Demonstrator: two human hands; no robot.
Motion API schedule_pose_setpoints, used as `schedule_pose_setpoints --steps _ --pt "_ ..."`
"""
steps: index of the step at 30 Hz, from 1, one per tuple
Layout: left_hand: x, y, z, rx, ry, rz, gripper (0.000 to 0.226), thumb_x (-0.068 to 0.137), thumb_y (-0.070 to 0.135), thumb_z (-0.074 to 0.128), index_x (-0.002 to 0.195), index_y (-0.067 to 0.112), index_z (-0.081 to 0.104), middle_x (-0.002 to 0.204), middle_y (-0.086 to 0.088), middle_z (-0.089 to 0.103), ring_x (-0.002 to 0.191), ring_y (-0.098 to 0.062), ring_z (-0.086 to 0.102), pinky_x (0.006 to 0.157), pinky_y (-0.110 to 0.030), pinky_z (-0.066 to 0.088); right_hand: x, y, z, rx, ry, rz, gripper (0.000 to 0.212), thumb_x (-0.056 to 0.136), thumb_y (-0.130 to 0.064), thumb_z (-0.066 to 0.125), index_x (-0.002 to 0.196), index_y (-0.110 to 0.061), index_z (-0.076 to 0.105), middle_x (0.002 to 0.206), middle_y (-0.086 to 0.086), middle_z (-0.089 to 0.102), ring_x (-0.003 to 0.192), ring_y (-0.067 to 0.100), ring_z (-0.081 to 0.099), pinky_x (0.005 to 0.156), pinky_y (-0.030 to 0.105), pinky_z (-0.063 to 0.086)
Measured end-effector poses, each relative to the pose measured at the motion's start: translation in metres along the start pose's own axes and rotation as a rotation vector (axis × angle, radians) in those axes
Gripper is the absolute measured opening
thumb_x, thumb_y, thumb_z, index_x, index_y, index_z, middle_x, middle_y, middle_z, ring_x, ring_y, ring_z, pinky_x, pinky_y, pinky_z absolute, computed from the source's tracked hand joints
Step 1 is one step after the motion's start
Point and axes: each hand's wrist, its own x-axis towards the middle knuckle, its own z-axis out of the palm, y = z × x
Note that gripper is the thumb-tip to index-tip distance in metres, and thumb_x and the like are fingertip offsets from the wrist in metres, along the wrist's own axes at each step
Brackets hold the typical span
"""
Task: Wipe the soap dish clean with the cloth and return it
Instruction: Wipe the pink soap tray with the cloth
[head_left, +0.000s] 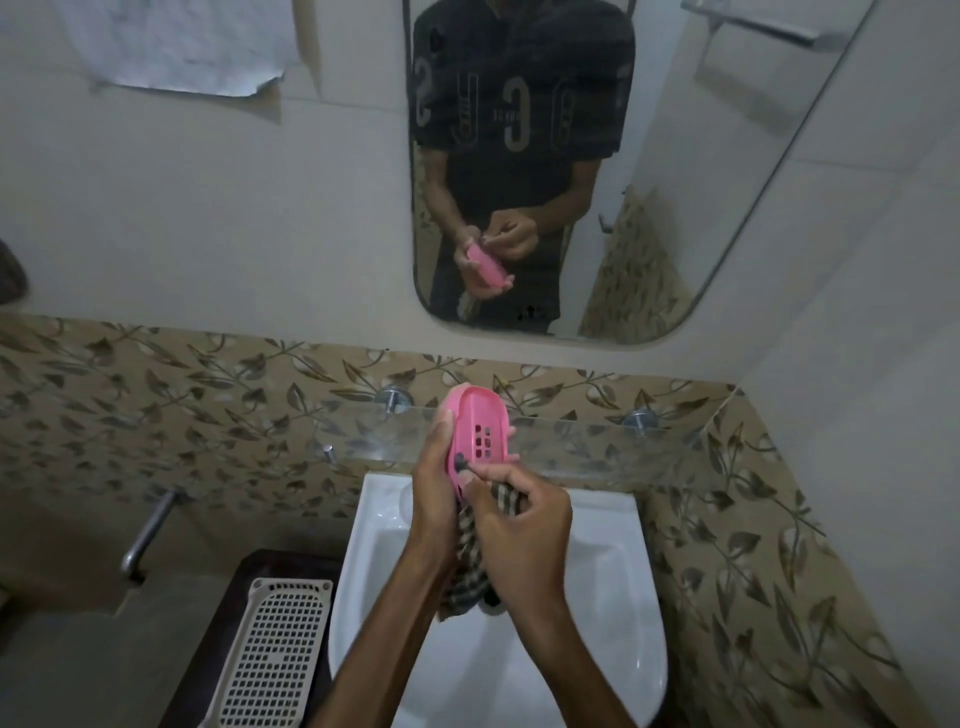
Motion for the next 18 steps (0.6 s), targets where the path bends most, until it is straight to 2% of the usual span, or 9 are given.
schedule_pose_setpoints --steps 3,6,9,12,14,16,18 --pt "-0.006 -0.010 0.007 -0.042 -0.031 -0.031 0.048 0.105 0.046 0.050 0.115 0.010 0.080 0.117 -0.021 0.077 0.108 -0.032 0.076 0.081 -0.035 0.063 0.023 -0.006 0.005 -0.029 0.120 -0.080 0.031 0.084 -0.007 0.079 0.085 -0.039 0.075 0.089 -0.014 0.076 0.087 -0.003 0.071 0.080 0.006 0.053" --pt "-0.005 -0.008 0.005 -0.057 -0.052 0.026 0.045 0.108 0.038 0.047 0.130 0.007 0.071 0.128 -0.023 0.072 0.118 -0.034 0.071 0.085 -0.033 0.062 0.034 -0.012 0.015 -0.022 0.136 -0.091 0.025 0.084 -0.010 0.079 0.086 -0.035 0.079 0.091 -0.012 0.076 0.086 -0.004 0.071 0.075 0.003 0.050" --pt "-0.004 -0.003 0.006 -0.018 -0.076 0.098 0.046 0.109 0.036 0.045 0.141 0.007 0.062 0.133 -0.022 0.069 0.123 -0.034 0.068 0.090 -0.034 0.060 0.041 -0.014 0.018 -0.042 0.130 -0.145 0.030 0.084 -0.010 0.077 0.090 -0.039 0.077 0.091 -0.016 0.074 0.087 -0.005 0.071 0.077 0.008 0.054" --pt "-0.007 -0.003 0.007 -0.016 -0.091 0.107 0.049 0.108 0.040 0.047 0.148 0.013 0.055 0.144 -0.019 0.063 0.134 -0.035 0.061 0.110 -0.046 0.049 0.055 -0.018 0.017 -0.083 0.126 -0.147 0.023 0.084 -0.014 0.078 0.088 -0.036 0.078 0.087 -0.015 0.075 0.085 -0.002 0.071 0.079 0.018 0.058" --pt "-0.008 -0.003 0.006 -0.013 -0.104 0.134 0.044 0.108 0.040 0.046 0.144 0.018 0.062 0.142 -0.017 0.065 0.133 -0.034 0.062 0.107 -0.044 0.053 0.060 -0.020 0.019 -0.095 0.135 -0.122 0.013 0.084 -0.018 0.078 0.085 -0.032 0.080 0.085 -0.015 0.076 0.083 -0.001 0.071 0.079 0.022 0.059" --pt "-0.007 0.000 0.005 0.016 -0.102 0.173 0.038 0.110 0.035 0.043 0.137 0.023 0.068 0.137 -0.016 0.069 0.128 -0.032 0.066 0.099 -0.039 0.058 0.060 -0.020 0.021 -0.101 0.155 -0.123 0.010 0.084 -0.020 0.079 0.084 -0.031 0.080 0.083 -0.016 0.076 0.081 -0.003 0.071 0.077 0.019 0.058" --pt "-0.006 0.005 0.003 0.057 -0.070 0.194 0.039 0.110 0.034 0.045 0.141 0.020 0.063 0.140 -0.021 0.065 0.129 -0.038 0.063 0.105 -0.049 0.054 0.062 -0.018 0.022 -0.114 0.190 -0.094 0.009 0.085 -0.020 0.078 0.086 -0.028 0.080 0.083 -0.015 0.076 0.079 -0.002 0.071 0.073 0.017 0.058"
